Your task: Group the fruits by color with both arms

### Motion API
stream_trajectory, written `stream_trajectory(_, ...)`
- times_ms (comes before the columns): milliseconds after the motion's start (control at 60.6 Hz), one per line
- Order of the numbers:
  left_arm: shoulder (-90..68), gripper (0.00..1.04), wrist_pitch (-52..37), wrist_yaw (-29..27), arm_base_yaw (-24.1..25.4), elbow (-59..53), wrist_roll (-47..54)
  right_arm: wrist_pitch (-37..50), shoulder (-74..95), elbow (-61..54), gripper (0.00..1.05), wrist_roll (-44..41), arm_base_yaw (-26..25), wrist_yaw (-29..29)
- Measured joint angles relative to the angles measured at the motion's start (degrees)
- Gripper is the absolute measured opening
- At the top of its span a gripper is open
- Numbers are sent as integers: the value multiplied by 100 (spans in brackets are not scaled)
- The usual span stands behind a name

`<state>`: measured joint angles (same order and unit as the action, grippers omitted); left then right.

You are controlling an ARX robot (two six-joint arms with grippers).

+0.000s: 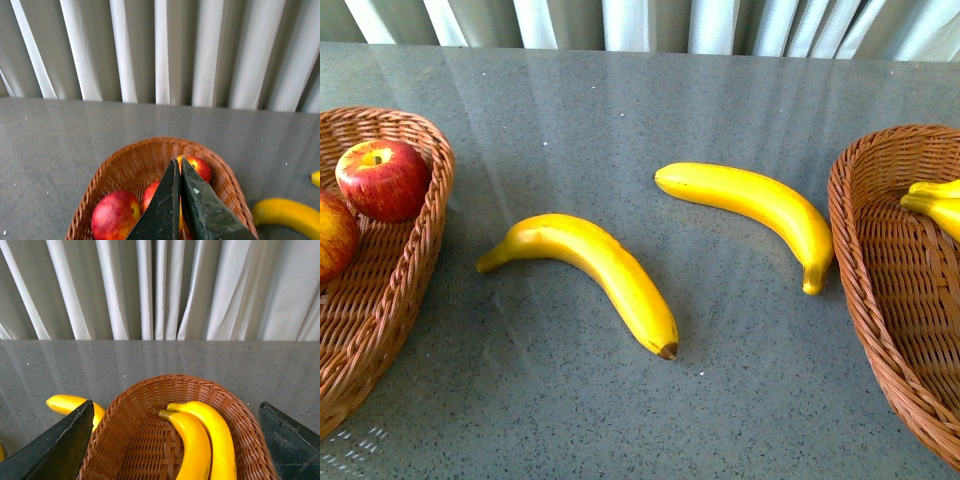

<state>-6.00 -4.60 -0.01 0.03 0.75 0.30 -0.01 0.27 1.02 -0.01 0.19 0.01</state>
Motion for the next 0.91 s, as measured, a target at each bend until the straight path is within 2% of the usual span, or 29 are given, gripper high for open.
stream_trajectory(83, 461, 2, 420, 2, 0, 0, 0, 0, 0, 0, 96, 0, 0, 0)
stream_trajectory(429, 505, 3, 463, 0, 0, 0, -13, 0, 0, 0, 96, 0, 0, 2)
stream_trajectory(545, 505, 26, 463, 0, 0, 0, -15, 0, 0, 0, 96, 0, 0, 0)
stream_trajectory(908, 505, 88, 463, 0, 0, 0, -15, 0, 0, 0, 96, 0, 0, 2)
